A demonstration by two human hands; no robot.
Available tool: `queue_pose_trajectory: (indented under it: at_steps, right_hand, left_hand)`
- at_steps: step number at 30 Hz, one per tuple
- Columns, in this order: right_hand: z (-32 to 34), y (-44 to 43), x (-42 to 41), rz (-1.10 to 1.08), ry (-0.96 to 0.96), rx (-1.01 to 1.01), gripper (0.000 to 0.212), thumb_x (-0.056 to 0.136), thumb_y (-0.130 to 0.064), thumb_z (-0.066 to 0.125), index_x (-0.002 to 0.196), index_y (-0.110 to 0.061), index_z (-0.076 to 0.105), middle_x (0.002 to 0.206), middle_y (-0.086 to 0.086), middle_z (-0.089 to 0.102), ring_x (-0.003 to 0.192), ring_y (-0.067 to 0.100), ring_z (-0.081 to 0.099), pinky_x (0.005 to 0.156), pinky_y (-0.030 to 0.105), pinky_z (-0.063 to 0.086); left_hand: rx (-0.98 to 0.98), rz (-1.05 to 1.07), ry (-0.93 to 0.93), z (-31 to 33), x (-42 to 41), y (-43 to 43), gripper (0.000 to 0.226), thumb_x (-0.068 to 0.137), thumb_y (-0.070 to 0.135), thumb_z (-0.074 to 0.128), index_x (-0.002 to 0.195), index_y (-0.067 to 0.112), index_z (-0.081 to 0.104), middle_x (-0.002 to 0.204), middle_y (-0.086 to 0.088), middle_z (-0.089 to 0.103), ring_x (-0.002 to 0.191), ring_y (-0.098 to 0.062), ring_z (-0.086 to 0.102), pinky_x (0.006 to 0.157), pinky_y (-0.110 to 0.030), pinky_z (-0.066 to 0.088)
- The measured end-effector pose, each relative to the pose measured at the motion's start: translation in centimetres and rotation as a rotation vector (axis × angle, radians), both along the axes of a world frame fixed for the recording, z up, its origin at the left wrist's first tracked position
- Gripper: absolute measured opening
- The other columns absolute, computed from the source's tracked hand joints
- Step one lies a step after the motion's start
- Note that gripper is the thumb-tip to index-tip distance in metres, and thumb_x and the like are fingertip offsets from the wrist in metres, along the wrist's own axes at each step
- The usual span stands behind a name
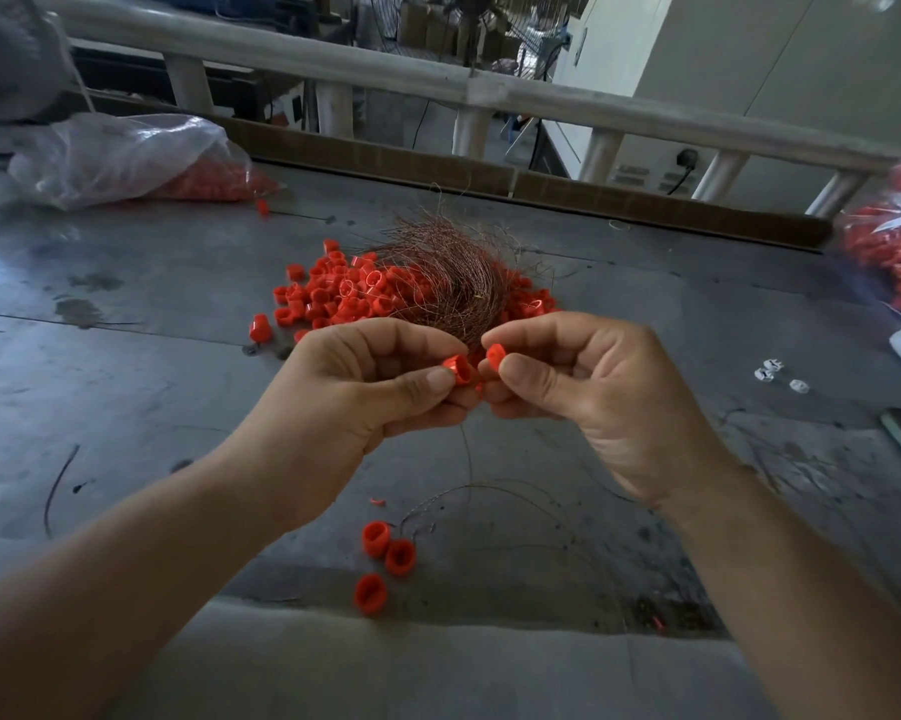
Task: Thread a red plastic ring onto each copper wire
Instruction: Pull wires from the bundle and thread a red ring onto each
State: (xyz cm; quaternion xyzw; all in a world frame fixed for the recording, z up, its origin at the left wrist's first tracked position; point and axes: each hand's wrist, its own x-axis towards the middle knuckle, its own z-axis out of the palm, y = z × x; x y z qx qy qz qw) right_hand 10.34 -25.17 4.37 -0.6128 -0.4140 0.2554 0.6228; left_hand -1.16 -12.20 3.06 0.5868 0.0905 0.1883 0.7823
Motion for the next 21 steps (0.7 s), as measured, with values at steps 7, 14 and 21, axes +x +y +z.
queue_pose_trajectory:
  at_steps: [7, 14, 21]
  right_hand:
    - [-0.03, 0.04, -0.14, 0.007, -0.023, 0.015, 0.018, 0.064, -0.022, 0.065, 0.081, -0.018, 0.067, 0.068, -0.002, 0.070, 0.065, 0.008, 0.066, 0.057, 0.019, 0.052]
    - [-0.17, 0.22, -0.46, -0.018, -0.101, 0.065, 0.022, 0.063, -0.013, 0.066, 0.083, -0.020, 0.067, 0.071, -0.004, 0.068, 0.070, 0.009, 0.066, 0.063, 0.019, 0.053]
    - [-0.45, 0.33, -0.59, -0.023, -0.139, 0.056, 0.021, 0.062, -0.017, 0.068, 0.083, -0.021, 0.067, 0.075, -0.005, 0.070, 0.072, 0.010, 0.067, 0.067, 0.021, 0.054]
  left_hand:
    - [0.003, -0.007, 0.003, 0.17, -0.16, 0.00, 0.019, 0.055, 0.010, 0.064, 0.070, 0.012, 0.074, 0.071, -0.010, 0.071, 0.065, -0.015, 0.069, 0.057, -0.018, 0.053]
    - [0.030, -0.008, 0.014, 0.18, -0.25, 0.14, 0.019, 0.056, 0.011, 0.064, 0.071, 0.013, 0.075, 0.071, -0.010, 0.071, 0.067, -0.016, 0.070, 0.057, -0.018, 0.053]
    - [0.043, 0.005, 0.023, 0.02, -0.26, 0.10, 0.020, 0.052, 0.014, 0.066, 0.071, 0.013, 0.074, 0.070, -0.009, 0.071, 0.066, -0.016, 0.070, 0.057, -0.018, 0.053]
